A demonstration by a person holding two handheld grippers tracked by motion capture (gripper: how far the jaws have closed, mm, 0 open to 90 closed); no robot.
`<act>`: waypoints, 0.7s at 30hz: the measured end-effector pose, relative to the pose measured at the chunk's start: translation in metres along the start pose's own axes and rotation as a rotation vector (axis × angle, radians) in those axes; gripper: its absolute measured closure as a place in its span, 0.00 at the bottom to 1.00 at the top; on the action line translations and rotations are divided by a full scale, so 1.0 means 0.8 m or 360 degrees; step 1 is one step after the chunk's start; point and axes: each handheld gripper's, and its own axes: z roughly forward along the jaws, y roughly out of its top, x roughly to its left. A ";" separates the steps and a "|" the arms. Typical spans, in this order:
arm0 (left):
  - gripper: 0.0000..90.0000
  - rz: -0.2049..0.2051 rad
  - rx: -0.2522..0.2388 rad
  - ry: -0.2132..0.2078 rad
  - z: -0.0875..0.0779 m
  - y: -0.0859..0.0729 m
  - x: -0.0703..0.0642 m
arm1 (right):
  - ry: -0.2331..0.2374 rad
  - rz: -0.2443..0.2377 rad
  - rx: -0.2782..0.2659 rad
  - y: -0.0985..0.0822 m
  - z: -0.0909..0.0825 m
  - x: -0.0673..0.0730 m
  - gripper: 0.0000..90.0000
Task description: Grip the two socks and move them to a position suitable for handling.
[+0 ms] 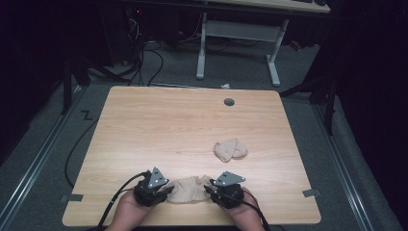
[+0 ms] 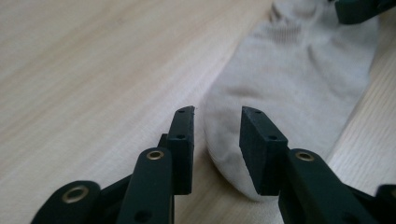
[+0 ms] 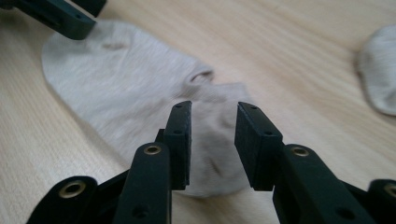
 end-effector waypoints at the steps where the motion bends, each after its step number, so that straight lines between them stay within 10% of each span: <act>1: 0.72 -0.0029 -0.0048 -0.0007 -0.006 0.001 0.005 | -0.0013 0.0014 -0.0025 0.000 -0.003 -0.003 0.73; 13: 0.65 -0.0242 -0.0241 0.0125 -0.027 -0.007 0.058 | -0.0206 0.0178 -0.0083 -0.002 -0.027 -0.053 0.91; 21: 0.66 -0.0206 -0.0226 0.0056 -0.026 -0.010 0.058 | -0.0417 0.0338 -0.0062 0.012 -0.018 -0.126 0.98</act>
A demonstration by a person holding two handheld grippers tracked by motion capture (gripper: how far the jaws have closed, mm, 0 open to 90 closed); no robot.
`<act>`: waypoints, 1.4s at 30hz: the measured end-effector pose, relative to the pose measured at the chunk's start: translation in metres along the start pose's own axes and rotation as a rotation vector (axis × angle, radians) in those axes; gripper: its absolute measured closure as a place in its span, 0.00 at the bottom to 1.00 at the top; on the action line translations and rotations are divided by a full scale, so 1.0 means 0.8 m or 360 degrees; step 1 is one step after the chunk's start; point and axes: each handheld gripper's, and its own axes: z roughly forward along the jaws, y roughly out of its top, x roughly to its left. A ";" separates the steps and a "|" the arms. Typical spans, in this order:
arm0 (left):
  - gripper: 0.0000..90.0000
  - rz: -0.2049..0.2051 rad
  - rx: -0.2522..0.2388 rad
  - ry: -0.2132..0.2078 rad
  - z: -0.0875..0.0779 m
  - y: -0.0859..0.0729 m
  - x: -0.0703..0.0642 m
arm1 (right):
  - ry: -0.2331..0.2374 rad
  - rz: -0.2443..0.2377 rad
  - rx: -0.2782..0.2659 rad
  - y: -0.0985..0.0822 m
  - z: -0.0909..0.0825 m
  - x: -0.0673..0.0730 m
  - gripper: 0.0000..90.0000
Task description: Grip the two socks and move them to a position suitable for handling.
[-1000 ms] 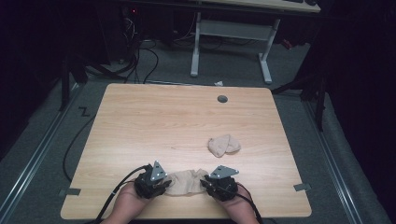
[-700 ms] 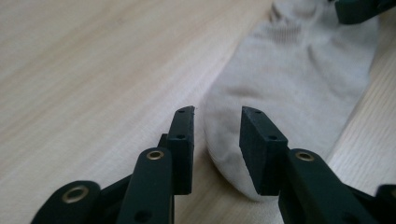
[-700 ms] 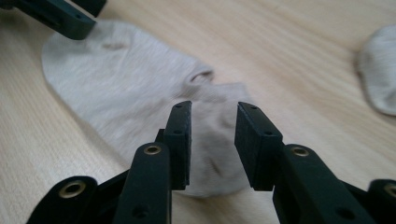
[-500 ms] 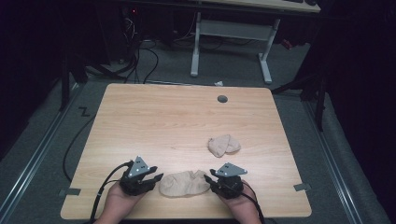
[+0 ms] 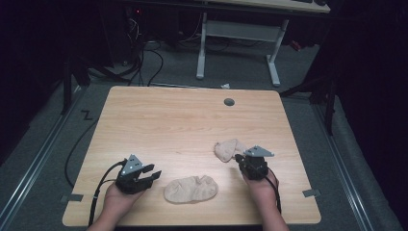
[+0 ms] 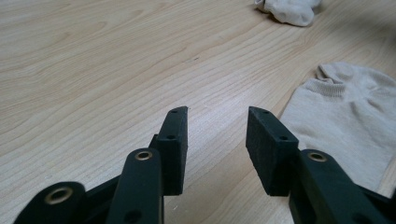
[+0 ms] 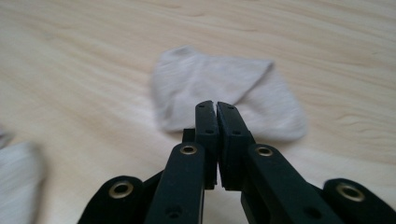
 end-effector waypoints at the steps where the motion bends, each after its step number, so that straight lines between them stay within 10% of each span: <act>1: 0.65 0.0008 -0.0001 0.0007 0.000 0.000 0.000 | -0.0027 0.0007 0.0007 0.005 0.005 -0.005 0.99; 12: 0.61 -0.0015 -0.0016 0.0027 -0.006 -0.003 0.003 | -0.0180 0.0058 0.0182 0.016 0.050 -0.045 1.00; 27: 0.60 -0.0009 0.0000 -0.0006 -0.001 -0.003 -0.008 | -0.0030 -0.0080 0.0131 -0.012 0.034 0.003 0.97; 31: 0.59 0.0022 0.0024 -0.0018 0.004 -0.003 -0.015 | -0.0092 -0.0059 0.0027 -0.009 0.016 -0.002 0.96; 36: 0.59 0.0029 0.0024 -0.0021 0.005 -0.002 -0.016 | -0.0079 -0.0055 0.0119 -0.018 0.023 -0.011 0.97; 42: 0.59 0.0032 0.0030 -0.0023 0.007 -0.003 -0.016 | 0.0053 -0.0148 0.0159 -0.016 0.027 0.018 0.97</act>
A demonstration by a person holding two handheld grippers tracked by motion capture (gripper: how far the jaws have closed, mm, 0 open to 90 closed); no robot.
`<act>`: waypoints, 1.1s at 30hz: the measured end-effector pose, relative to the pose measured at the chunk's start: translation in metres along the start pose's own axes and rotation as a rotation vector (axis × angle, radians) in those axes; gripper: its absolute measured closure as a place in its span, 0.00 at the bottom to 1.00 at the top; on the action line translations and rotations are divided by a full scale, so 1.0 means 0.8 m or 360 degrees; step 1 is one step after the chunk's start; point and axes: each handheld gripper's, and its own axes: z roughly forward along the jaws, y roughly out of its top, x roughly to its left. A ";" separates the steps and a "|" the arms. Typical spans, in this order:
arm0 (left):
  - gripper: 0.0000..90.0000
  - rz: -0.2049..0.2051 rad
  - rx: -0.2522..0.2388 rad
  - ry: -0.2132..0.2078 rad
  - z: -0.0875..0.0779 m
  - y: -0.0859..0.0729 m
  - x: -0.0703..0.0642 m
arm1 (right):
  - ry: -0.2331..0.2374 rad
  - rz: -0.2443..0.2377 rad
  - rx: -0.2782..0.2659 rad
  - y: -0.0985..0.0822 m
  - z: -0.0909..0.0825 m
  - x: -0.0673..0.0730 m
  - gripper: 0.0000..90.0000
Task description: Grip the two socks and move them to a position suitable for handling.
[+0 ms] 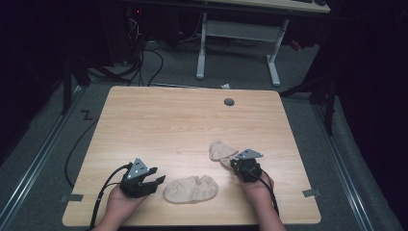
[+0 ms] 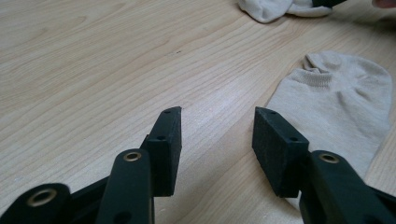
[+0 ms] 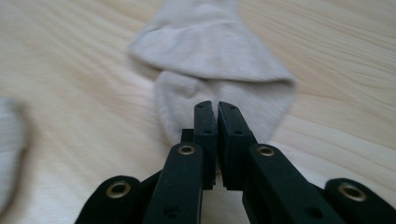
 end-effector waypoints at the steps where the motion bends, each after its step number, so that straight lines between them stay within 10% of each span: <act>1: 0.59 -0.0004 -0.0003 0.0000 0.000 0.000 0.000 | 0.0023 -0.0019 -0.0001 0.001 0.001 0.007 0.96; 9: 0.59 0.0005 0.0002 0.0005 -0.003 -0.001 0.001 | 0.0215 -0.0154 -0.0021 0.016 0.011 0.058 0.95; 17: 0.59 -0.0018 -0.0006 0.0034 -0.011 -0.007 0.005 | 0.0107 -0.0167 -0.0145 0.058 0.018 0.072 0.83; 24: 0.59 -0.0034 -0.0011 0.0050 -0.018 -0.012 0.009 | 0.0033 -0.0167 -0.0031 0.079 0.062 0.072 0.72; 33: 0.59 -0.0044 -0.0009 0.0050 -0.019 -0.014 0.010 | -0.0001 -0.0167 -0.0048 0.082 0.064 0.070 0.98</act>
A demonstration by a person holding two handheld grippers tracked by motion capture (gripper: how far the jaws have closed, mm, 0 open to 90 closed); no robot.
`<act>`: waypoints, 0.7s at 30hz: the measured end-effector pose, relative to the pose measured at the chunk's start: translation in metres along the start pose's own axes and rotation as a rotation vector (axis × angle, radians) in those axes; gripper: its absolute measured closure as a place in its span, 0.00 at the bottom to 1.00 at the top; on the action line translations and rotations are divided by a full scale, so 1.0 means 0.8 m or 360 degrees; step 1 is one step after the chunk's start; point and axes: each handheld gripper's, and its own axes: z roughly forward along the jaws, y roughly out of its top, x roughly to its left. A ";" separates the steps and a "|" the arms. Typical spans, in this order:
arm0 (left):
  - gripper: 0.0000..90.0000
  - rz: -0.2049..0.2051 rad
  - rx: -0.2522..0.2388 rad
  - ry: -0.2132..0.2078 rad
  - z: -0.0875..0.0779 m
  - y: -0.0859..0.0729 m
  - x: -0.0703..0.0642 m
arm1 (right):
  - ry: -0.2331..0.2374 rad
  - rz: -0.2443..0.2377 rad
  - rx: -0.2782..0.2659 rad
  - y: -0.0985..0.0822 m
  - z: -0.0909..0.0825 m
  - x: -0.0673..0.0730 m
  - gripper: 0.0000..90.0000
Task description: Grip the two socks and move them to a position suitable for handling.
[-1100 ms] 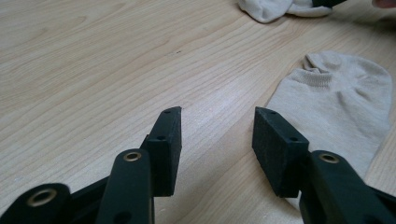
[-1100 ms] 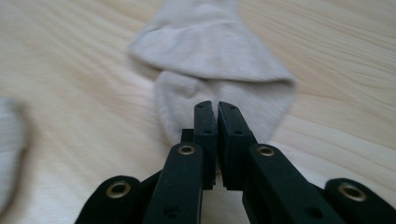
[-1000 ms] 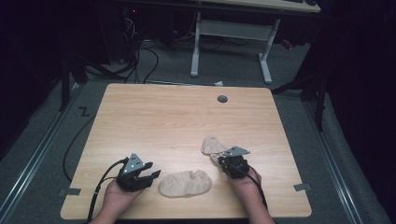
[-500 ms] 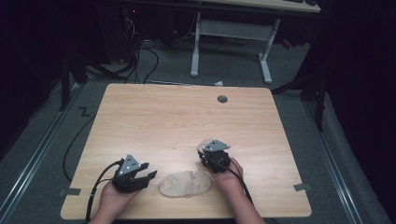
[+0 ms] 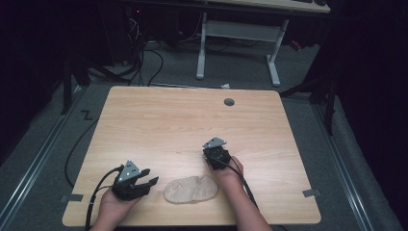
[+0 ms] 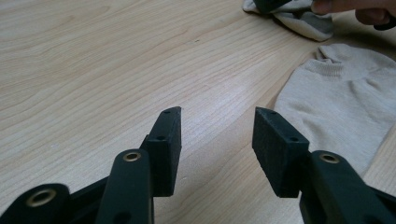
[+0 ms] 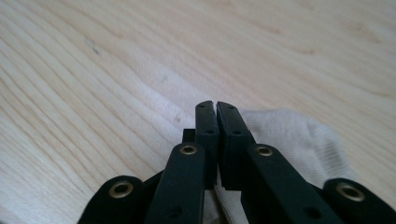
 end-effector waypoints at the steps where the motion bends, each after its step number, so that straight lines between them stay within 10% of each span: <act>1: 0.59 0.0002 0.0003 -0.0003 0.000 0.000 0.000 | 0.0003 0.0003 -0.0020 0.001 -0.003 -0.001 0.98; 21: 0.58 0.0056 0.0015 -0.0065 0.015 0.013 -0.011 | 0.0032 0.0266 -0.0298 -0.027 -0.080 -0.047 0.98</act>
